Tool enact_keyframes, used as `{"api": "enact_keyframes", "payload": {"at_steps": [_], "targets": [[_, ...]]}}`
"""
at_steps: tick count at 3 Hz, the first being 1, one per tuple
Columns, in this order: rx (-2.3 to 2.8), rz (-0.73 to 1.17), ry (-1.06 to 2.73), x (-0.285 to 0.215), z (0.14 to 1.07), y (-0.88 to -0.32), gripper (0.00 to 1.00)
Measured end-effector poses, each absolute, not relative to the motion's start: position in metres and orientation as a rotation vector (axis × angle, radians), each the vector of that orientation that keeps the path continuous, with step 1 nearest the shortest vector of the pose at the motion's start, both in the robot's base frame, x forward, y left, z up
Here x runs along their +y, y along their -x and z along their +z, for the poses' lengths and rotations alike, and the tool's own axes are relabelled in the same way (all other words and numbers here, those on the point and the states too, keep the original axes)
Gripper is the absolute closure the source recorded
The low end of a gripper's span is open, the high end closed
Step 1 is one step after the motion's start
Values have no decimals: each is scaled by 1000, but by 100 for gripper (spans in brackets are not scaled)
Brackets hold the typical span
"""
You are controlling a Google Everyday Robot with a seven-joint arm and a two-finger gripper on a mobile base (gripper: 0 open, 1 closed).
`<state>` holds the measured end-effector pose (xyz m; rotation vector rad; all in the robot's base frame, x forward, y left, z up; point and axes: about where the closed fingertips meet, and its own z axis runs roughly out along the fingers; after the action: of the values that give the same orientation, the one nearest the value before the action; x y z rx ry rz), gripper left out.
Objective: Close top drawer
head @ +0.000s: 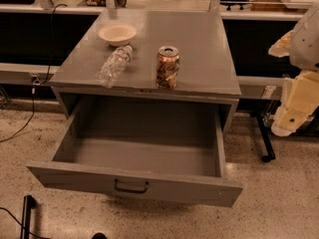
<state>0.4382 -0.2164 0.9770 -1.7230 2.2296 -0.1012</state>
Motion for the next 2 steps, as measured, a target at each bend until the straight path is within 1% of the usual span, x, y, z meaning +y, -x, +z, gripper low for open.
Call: {"api": "enact_keyframes", "payload": {"at_steps": [2], "targets": [[2200, -79, 1722, -209, 972, -442, 0]]}}
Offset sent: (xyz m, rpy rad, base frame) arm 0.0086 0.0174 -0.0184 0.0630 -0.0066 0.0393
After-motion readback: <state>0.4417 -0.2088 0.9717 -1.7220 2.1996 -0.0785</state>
